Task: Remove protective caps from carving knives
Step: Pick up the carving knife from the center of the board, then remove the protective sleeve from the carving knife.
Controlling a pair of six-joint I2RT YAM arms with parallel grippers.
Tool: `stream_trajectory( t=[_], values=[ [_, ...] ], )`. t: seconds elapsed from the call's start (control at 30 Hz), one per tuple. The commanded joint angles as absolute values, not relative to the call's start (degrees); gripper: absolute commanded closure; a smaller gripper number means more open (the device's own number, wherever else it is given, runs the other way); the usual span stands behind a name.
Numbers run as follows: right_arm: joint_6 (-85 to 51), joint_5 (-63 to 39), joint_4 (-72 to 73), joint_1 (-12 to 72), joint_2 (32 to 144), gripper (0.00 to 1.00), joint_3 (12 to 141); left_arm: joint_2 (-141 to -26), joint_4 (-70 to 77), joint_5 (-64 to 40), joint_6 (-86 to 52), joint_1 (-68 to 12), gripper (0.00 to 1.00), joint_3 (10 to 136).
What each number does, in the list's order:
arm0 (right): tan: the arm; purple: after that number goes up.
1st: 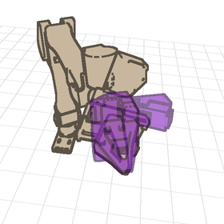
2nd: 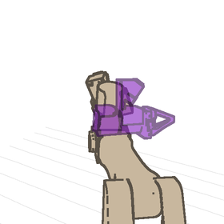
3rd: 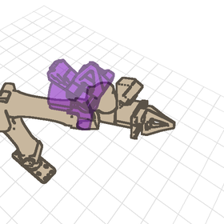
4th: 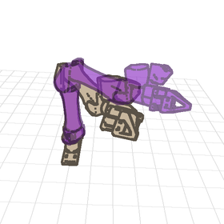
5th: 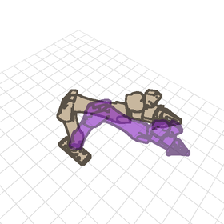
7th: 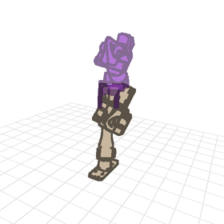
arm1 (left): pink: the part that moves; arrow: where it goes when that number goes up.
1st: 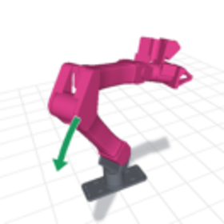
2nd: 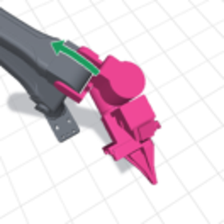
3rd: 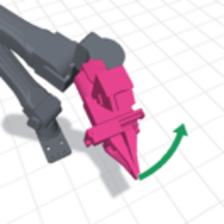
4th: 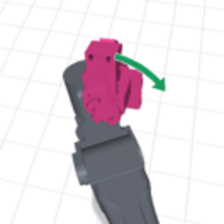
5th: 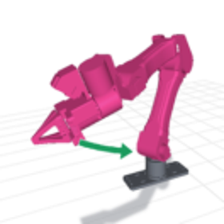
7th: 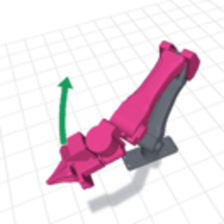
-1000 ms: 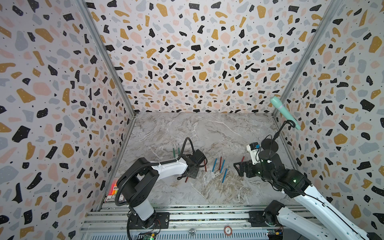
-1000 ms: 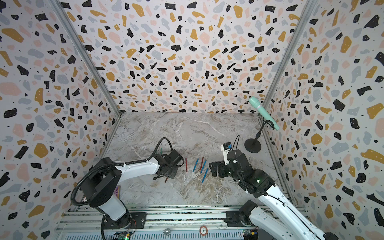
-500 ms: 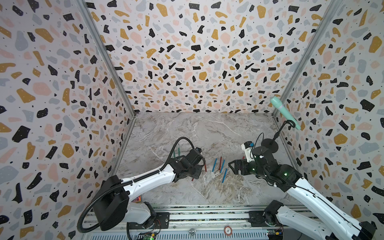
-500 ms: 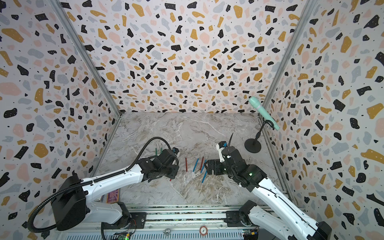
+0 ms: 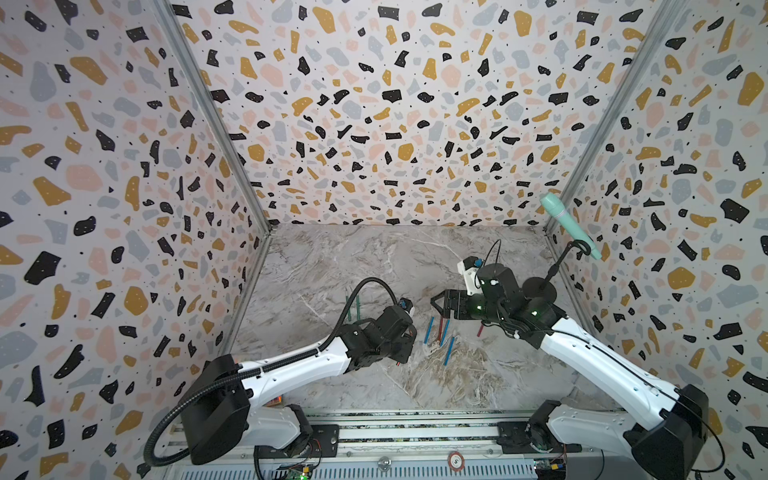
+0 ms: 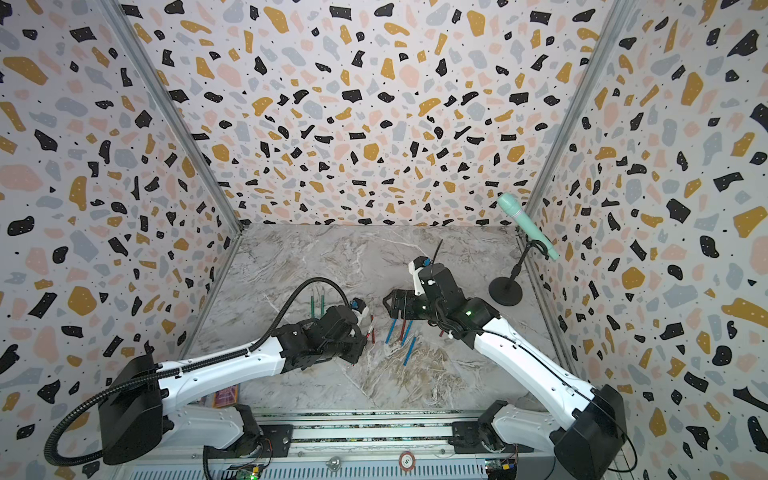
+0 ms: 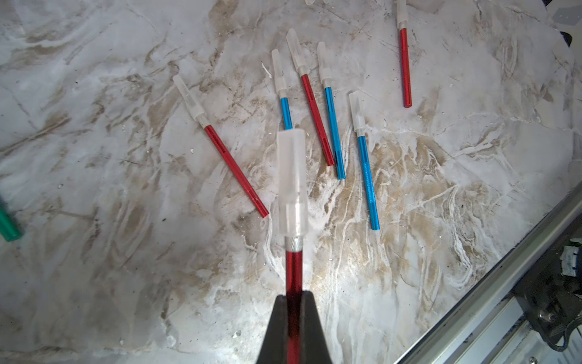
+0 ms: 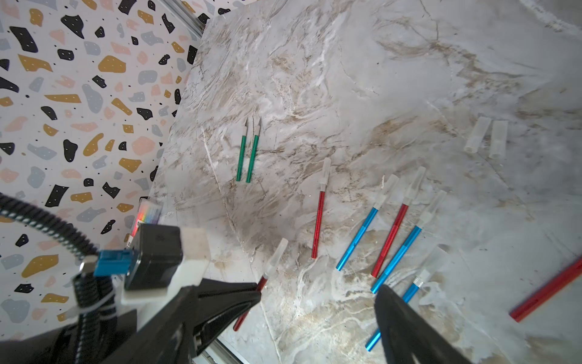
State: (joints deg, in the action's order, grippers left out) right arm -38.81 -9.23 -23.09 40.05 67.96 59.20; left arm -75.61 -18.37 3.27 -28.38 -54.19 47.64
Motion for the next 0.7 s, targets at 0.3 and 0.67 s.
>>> stream_trajectory(
  t=[0.3,0.67],
  values=[
    [-53.1,-10.5,-8.8,41.7,67.5,0.21,50.1,-73.4,-11.0,1.9,-33.0,-55.0,1.0,44.7],
    [-56.3,-11.9,-1.4,43.8,71.0,0.32,46.7,-72.5,-8.6,0.8,-34.8,-55.7,1.0,43.2]
  ],
)
